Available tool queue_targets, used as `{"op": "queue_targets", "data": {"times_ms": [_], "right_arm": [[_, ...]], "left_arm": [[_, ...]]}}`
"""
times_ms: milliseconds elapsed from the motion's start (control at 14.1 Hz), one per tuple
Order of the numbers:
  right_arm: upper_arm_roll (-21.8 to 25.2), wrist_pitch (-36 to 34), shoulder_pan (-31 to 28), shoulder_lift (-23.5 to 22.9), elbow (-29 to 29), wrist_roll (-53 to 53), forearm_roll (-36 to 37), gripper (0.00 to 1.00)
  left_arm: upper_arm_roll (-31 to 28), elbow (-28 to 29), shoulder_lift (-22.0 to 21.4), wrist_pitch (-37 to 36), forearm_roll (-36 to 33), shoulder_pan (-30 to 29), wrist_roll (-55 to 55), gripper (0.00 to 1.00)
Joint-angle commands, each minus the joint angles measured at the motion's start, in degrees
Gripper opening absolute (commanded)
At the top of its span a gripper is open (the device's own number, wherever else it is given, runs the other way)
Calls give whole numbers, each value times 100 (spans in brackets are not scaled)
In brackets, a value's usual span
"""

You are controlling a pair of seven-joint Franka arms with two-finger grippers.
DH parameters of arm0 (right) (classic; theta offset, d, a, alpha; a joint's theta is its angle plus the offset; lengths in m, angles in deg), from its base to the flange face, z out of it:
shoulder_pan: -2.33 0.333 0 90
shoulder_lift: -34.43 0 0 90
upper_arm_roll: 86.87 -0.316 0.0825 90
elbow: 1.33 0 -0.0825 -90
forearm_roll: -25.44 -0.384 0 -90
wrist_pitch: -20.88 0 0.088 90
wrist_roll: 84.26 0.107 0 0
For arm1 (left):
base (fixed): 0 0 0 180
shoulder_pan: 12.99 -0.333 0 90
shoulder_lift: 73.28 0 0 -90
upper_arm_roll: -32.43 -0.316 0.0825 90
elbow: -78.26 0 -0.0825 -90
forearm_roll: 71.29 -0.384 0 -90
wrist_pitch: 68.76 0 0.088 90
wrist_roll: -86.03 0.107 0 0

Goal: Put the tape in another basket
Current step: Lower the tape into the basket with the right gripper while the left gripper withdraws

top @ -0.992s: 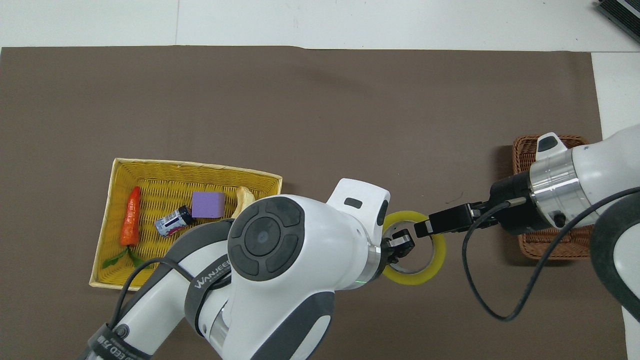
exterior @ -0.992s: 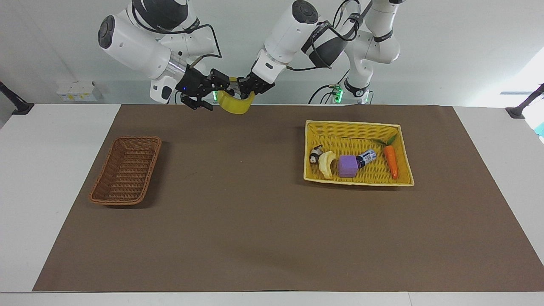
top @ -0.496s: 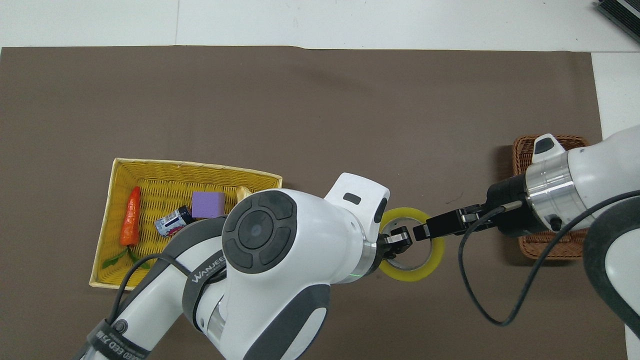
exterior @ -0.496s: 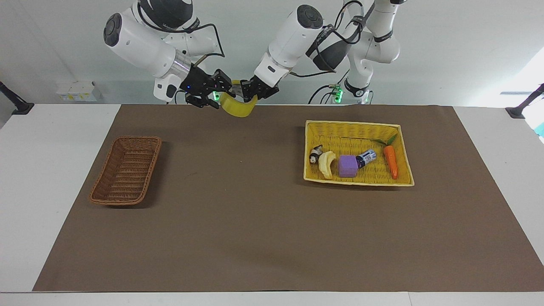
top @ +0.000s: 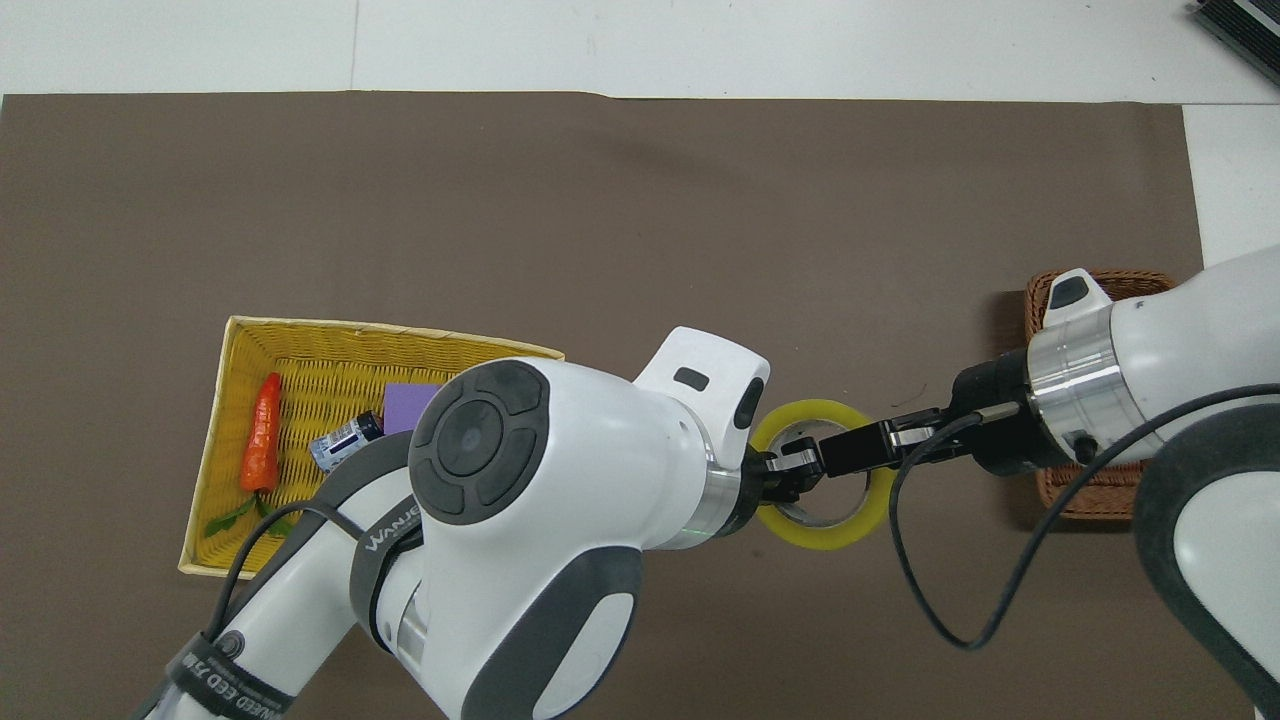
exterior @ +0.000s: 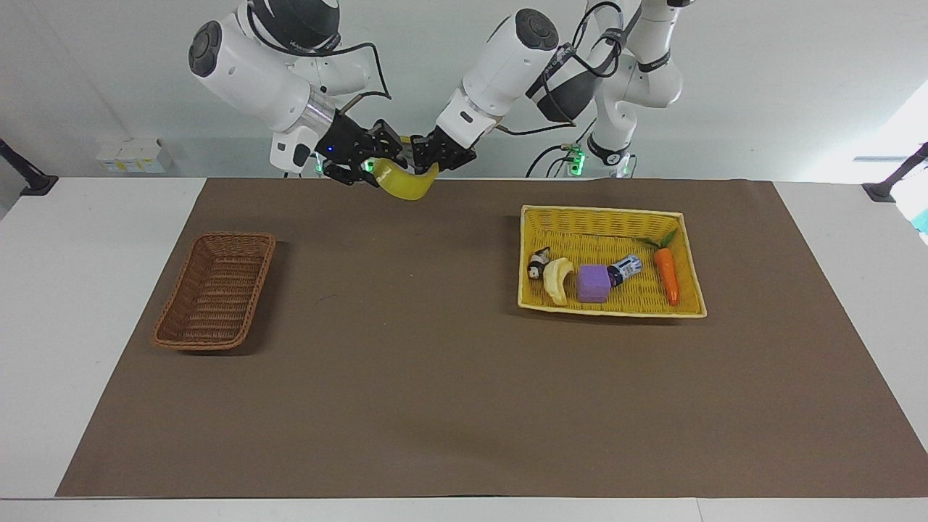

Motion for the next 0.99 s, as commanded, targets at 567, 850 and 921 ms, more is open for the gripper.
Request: {"op": "queue_targets", "data": {"times_ms": [567,850,921], "right_arm": [[105,-206,-1304,-57,-288,-431,115,0],[105,-250,-1481,-57,-288,-573,211,0],[105,-268,-1481,-57,-288,-565,220,0]], "left_arm": [[-7,339,-637,-121,1442,-949,194,100],[-15,1015,-1067,-51,2928,-1398,1027,100],[-24,1138,-1156,-60,3279,-1434,1134,100]]}}
